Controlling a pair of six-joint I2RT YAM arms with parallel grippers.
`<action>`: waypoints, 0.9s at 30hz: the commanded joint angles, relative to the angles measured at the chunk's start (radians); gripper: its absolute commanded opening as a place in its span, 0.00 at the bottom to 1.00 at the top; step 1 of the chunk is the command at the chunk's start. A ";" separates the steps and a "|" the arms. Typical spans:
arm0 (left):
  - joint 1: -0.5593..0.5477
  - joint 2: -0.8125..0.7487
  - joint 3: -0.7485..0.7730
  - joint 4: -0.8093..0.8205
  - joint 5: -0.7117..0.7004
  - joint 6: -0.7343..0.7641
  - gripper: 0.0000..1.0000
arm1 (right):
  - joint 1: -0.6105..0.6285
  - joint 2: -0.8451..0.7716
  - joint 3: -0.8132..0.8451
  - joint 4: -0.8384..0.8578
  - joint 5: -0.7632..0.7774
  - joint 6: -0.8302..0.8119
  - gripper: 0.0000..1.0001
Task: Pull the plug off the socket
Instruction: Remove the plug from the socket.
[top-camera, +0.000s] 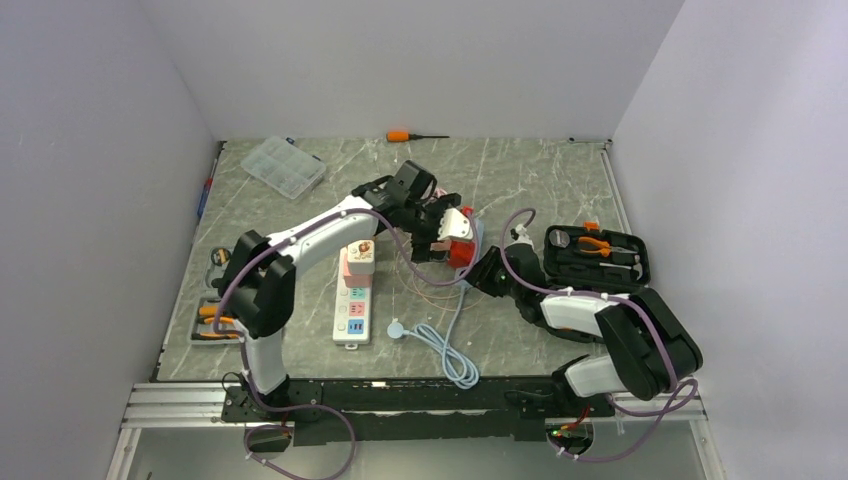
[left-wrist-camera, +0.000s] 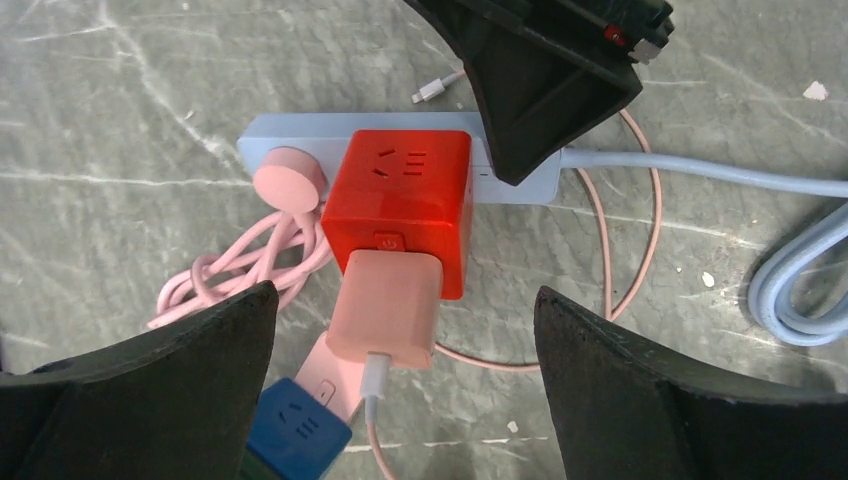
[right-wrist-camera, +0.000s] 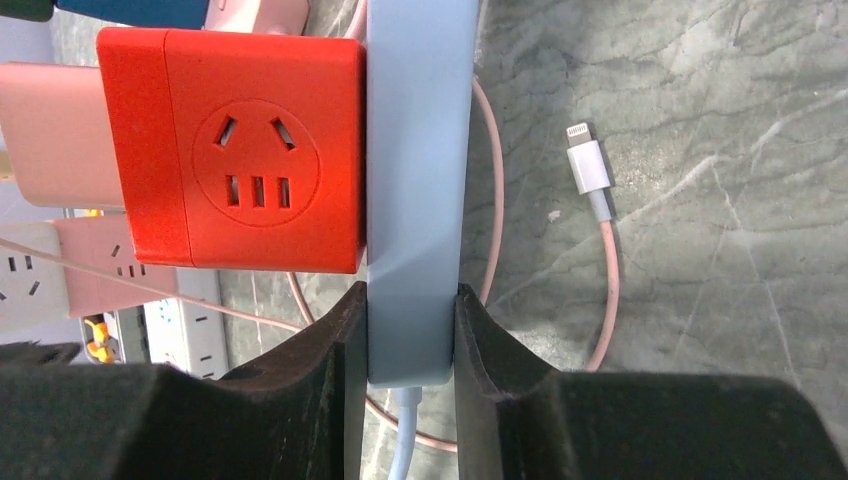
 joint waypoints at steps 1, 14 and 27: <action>-0.030 0.043 0.091 -0.042 0.059 0.086 0.99 | 0.007 -0.042 -0.024 0.074 -0.050 -0.027 0.00; -0.092 0.170 0.118 -0.025 0.010 0.182 0.99 | 0.009 -0.070 -0.030 0.079 -0.057 -0.045 0.00; -0.078 0.175 0.041 0.169 -0.091 0.091 0.99 | 0.006 -0.097 -0.056 0.096 -0.060 -0.042 0.00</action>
